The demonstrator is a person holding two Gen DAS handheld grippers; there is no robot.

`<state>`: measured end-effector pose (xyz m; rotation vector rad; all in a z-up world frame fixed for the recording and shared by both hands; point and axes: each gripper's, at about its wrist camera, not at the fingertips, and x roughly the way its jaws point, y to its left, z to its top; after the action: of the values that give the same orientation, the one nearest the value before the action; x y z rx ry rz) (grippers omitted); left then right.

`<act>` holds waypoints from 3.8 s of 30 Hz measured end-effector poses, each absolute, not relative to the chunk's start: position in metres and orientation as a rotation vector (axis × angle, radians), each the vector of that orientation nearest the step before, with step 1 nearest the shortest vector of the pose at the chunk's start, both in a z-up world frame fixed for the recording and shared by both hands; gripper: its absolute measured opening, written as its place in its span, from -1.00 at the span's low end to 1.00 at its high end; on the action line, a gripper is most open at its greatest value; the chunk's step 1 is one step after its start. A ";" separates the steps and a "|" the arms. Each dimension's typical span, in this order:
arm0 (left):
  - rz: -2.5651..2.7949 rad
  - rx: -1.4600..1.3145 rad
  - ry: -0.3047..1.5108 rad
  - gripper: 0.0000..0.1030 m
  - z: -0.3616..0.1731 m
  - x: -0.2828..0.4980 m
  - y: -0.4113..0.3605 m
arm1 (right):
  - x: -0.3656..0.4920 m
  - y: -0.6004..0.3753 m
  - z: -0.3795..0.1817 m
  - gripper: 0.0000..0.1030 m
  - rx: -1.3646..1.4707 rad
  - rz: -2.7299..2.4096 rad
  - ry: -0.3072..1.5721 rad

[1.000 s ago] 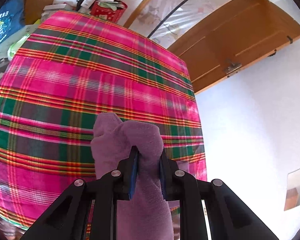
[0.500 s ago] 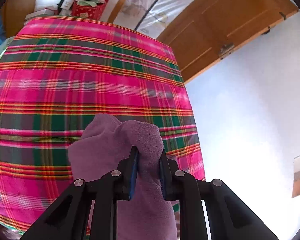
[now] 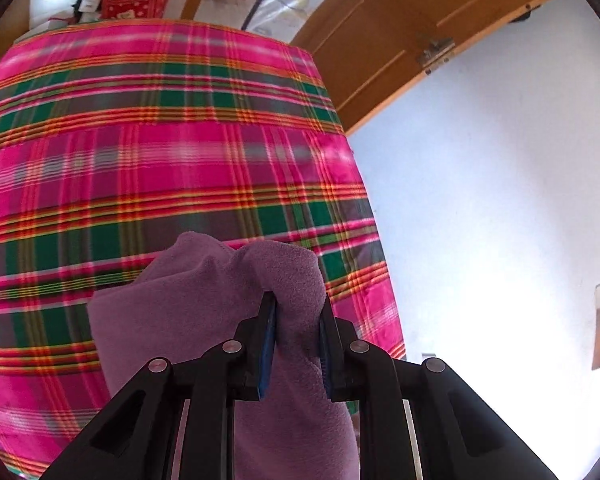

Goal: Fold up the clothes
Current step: 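Grasp the garment edge with the right gripper while the left gripper lifts its edge, then lift the garment with both grippers and fold it over onto itself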

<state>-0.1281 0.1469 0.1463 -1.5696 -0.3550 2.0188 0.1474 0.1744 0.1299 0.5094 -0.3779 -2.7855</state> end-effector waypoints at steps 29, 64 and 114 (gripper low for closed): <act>1.827 -1.752 -0.254 -0.56 0.056 -0.157 0.236 | 0.137 0.256 0.069 -0.82 0.774 -2.953 -0.547; 2.079 -1.396 -0.184 -0.14 0.058 -0.084 0.098 | 0.140 0.284 0.038 -0.54 1.145 -2.913 -0.336; 2.076 -1.451 -0.363 -0.08 0.022 -0.023 0.050 | 0.062 0.273 0.049 -0.38 0.968 -2.758 -0.345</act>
<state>-0.0226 0.0500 0.0222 -1.4514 -0.3634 2.0757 0.0618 0.2729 0.0494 0.9682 -0.3450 -2.7584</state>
